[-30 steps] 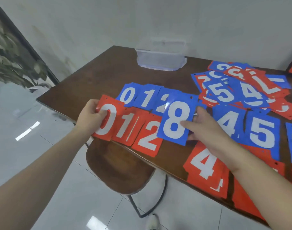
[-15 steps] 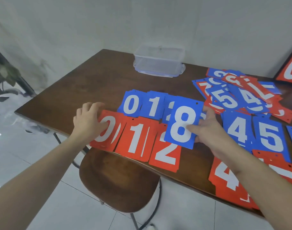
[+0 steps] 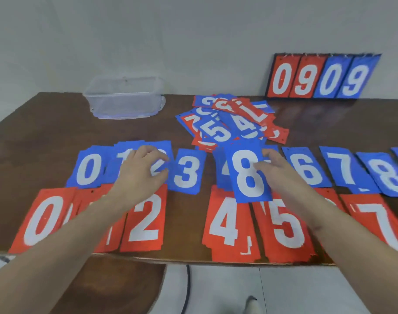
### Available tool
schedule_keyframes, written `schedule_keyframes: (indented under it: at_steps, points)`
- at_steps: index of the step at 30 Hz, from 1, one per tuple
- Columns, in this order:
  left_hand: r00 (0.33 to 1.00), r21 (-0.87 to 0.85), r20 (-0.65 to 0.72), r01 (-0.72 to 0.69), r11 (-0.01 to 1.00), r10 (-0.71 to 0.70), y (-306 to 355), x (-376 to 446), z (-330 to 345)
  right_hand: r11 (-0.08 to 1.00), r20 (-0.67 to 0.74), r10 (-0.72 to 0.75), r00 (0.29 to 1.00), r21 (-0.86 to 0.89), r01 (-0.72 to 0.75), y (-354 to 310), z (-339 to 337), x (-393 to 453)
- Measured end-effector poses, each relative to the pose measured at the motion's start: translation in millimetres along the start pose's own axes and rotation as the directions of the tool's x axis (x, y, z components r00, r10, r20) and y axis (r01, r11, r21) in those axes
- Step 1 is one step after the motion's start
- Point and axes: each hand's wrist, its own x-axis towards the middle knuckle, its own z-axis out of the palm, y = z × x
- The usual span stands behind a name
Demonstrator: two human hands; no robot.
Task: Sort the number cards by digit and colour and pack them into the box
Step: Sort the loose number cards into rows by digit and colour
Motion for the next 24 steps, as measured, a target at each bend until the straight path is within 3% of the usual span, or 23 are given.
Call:
schedule_keyframes:
  at_steps: [10,17,24]
  points:
    - [0.945,-0.053,0.149,-0.287,0.956,0.292,137,68,88,0.995,-0.220,0.021,0.975,-0.091,-0.042,53,-160,15]
    - [0.912,-0.073,0.182,-0.359,0.930,0.367,209,96,135,0.977,-0.294,0.043,0.955,-0.187,-0.101,75,-258,42]
    - [0.890,-0.081,0.191,-0.406,0.910,0.414,245,121,166,0.887,-0.295,0.015,0.955,-0.438,-0.149,99,-314,75]
